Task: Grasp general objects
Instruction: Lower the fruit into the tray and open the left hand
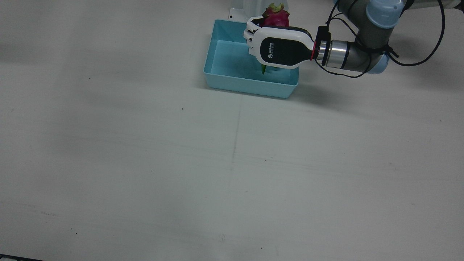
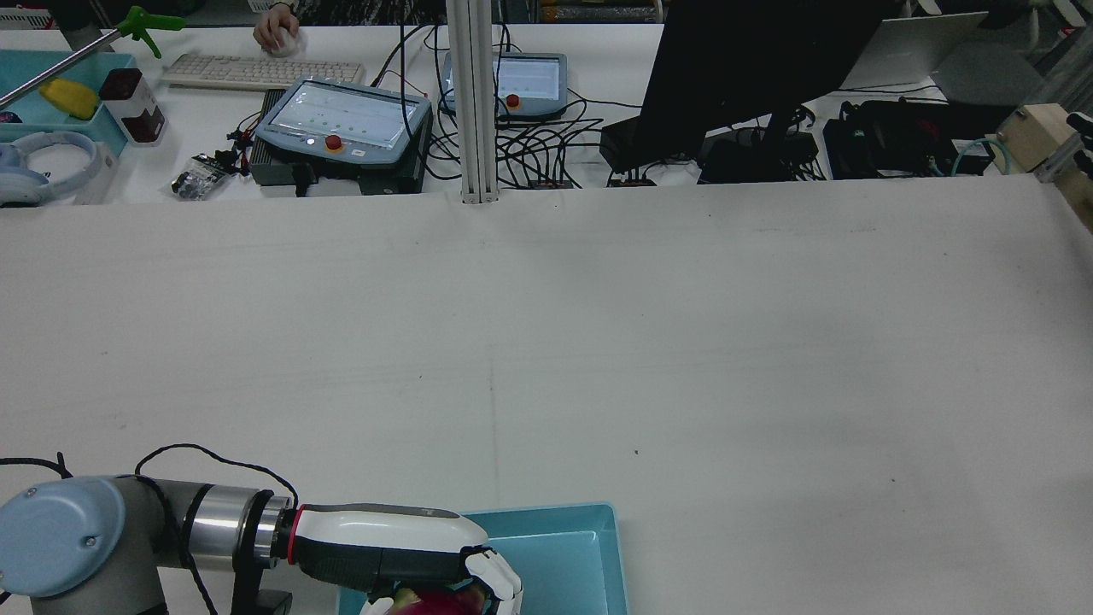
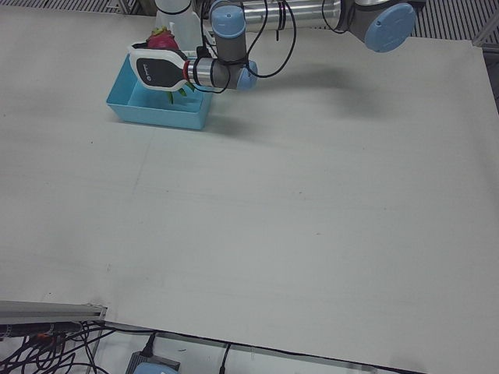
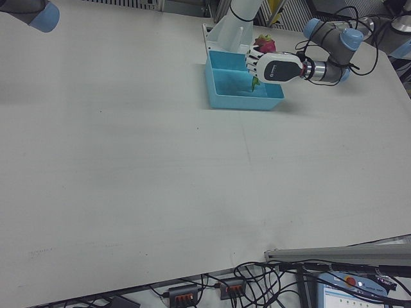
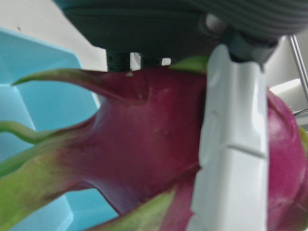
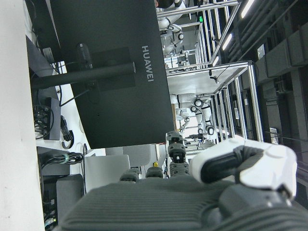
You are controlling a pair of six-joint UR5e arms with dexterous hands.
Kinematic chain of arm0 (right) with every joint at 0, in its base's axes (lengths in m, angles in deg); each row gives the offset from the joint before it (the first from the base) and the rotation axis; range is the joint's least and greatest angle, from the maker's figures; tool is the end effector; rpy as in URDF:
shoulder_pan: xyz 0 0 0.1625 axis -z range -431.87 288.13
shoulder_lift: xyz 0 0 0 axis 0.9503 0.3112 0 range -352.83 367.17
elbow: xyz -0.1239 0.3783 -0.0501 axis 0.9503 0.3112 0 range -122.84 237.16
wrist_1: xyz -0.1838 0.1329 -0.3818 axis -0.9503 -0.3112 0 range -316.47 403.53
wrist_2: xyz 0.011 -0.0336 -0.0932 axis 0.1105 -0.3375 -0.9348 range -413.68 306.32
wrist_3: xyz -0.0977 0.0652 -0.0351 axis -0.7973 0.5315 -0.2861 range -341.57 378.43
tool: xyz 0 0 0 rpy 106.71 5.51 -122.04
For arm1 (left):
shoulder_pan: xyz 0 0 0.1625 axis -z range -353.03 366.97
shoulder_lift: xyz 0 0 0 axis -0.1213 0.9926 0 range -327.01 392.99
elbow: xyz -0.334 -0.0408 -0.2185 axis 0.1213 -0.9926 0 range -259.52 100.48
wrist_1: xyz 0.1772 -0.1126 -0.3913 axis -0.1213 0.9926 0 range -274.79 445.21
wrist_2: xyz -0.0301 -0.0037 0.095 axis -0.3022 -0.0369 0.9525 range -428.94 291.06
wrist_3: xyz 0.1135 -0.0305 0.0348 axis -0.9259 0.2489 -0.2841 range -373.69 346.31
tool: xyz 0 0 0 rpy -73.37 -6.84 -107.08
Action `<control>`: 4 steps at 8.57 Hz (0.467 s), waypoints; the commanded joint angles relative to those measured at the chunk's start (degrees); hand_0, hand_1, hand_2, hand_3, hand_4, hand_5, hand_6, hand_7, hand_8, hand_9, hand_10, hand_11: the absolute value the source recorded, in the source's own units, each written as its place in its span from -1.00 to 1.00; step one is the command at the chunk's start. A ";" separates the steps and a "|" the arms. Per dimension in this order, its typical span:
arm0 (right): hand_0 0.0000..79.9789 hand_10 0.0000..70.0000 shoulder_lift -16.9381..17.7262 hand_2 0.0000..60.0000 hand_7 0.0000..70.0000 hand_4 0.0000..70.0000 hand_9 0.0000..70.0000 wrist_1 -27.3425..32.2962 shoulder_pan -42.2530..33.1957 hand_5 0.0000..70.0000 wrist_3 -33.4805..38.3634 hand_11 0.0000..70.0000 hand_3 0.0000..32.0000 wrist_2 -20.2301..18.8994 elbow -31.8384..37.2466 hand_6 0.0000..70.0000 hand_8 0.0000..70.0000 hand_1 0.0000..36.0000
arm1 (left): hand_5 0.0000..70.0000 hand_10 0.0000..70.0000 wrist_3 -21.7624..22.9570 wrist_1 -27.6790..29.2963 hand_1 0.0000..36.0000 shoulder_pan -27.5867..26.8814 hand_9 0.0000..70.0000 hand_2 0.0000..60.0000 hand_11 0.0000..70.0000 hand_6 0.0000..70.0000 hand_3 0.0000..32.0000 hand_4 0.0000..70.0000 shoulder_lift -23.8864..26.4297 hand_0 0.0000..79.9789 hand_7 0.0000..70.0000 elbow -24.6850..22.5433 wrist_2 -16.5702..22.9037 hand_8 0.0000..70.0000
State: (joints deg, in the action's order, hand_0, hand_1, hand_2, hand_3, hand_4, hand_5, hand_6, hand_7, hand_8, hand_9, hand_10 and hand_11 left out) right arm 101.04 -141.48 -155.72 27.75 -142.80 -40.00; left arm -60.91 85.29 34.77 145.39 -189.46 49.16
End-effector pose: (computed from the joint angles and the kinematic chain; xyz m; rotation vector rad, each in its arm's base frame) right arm 0.0793 -0.5269 0.6418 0.2728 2.1360 -2.2178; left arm 0.5071 -0.3528 0.2488 -0.5266 2.1466 -0.1109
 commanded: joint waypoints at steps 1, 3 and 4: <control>-1.00 -1.00 0.00 -1.00 -1.00 -1.00 -1.00 0.00 -0.09 -1.00 0.00 -1.00 -1.00 0.00 -0.05 -1.00 -1.00 -1.00 | 0.50 -0.77 0.29 0.98 1.00 -0.03 -0.61 1.00 -0.59 -0.34 -1.00 -0.54 -0.69 0.39 -0.18 -0.19 0.29 -0.58; -1.00 -1.00 0.00 -1.00 -1.00 -1.00 -1.00 0.00 0.00 -1.00 0.00 -1.00 -1.00 0.00 -0.05 -1.00 -1.00 -1.00 | 0.57 -0.80 0.29 0.89 1.00 0.06 -0.69 1.00 -0.63 -0.41 -1.00 -0.64 -0.60 0.35 -0.26 -0.19 0.29 -0.64; -1.00 -1.00 0.00 -1.00 -1.00 -1.00 -1.00 0.00 0.00 -1.00 0.00 -1.00 -1.00 0.00 -0.05 -1.00 -1.00 -1.00 | 0.59 -0.81 0.38 0.28 1.00 0.32 -0.70 1.00 -0.65 -0.42 -1.00 -0.65 -0.17 0.34 -0.26 -0.19 0.29 -0.65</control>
State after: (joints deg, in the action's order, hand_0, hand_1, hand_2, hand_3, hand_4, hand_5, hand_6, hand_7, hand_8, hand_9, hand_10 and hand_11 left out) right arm 101.04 -141.48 -155.74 27.74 -142.80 -40.04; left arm -60.65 86.22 34.79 144.72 -189.61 49.44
